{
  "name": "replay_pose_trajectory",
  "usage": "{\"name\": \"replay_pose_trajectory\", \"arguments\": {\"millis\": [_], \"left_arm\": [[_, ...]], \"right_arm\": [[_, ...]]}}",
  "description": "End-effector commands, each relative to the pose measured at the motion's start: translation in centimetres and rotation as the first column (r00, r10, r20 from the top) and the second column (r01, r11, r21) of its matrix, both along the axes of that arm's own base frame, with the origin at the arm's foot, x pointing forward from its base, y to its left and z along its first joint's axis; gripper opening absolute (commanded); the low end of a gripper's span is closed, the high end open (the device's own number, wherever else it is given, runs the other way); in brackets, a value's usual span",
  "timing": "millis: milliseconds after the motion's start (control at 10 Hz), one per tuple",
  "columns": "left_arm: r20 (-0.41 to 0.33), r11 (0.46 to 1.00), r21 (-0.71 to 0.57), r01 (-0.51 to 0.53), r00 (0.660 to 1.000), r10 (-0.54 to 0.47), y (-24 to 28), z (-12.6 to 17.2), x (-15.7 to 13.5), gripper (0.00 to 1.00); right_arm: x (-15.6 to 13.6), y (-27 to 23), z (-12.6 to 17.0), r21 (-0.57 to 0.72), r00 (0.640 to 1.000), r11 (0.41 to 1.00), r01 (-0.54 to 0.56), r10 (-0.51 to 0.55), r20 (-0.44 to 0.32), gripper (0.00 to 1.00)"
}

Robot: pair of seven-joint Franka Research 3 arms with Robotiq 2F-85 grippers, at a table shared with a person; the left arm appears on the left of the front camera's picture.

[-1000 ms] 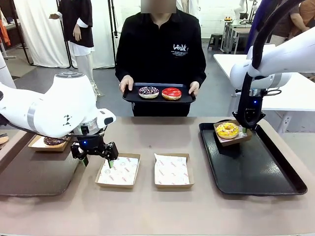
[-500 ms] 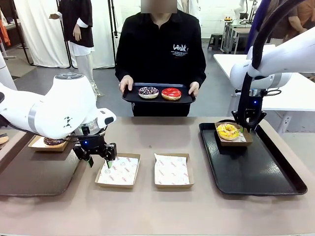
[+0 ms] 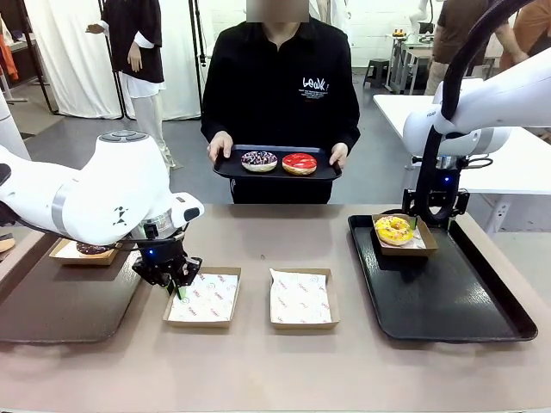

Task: Individually package the donuts and arrange them on the tray.
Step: Place the picked Paper togo box on the Handle tray while simultaneously picking up another Paper togo box from the table with the other hand.

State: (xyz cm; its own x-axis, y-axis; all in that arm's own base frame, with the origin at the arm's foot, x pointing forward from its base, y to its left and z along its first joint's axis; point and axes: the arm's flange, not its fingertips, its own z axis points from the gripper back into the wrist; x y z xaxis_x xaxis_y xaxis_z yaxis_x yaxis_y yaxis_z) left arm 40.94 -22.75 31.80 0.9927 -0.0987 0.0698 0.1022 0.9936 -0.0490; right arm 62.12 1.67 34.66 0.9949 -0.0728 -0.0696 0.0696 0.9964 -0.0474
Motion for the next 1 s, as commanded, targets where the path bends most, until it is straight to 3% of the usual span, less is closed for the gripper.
{"name": "replay_pose_trajectory", "arguments": {"millis": [0, 500, 700, 900], "left_arm": [[-0.008, 1.000, 0.001, -0.032, 0.999, 0.032, -0.6, -0.1, 0.1, 0.00], [-0.011, 0.999, 0.000, -0.041, 0.999, 0.041, -0.5, 0.1, 0.1, 0.00], [-0.038, 1.000, -0.016, -0.020, 0.999, 0.019, -0.4, 1.9, -0.2, 0.00], [-0.040, 0.999, -0.044, 0.001, 0.999, -0.002, 0.0, 5.6, -0.4, 0.00]], "right_arm": [[0.6, -0.2, -0.1, 0.036, 1.000, 0.999, -0.003, 0.003, -0.009, 1.00], [0.4, -0.4, 0.2, 0.051, 1.000, 0.999, 0.004, -0.004, -0.009, 1.00], [-0.9, -1.7, 2.6, 0.152, 1.000, 0.988, -0.012, 0.012, 0.001, 1.00], [-2.5, -5.6, 6.3, 0.305, 0.998, 0.952, 0.010, -0.028, 0.056, 1.00]]}}
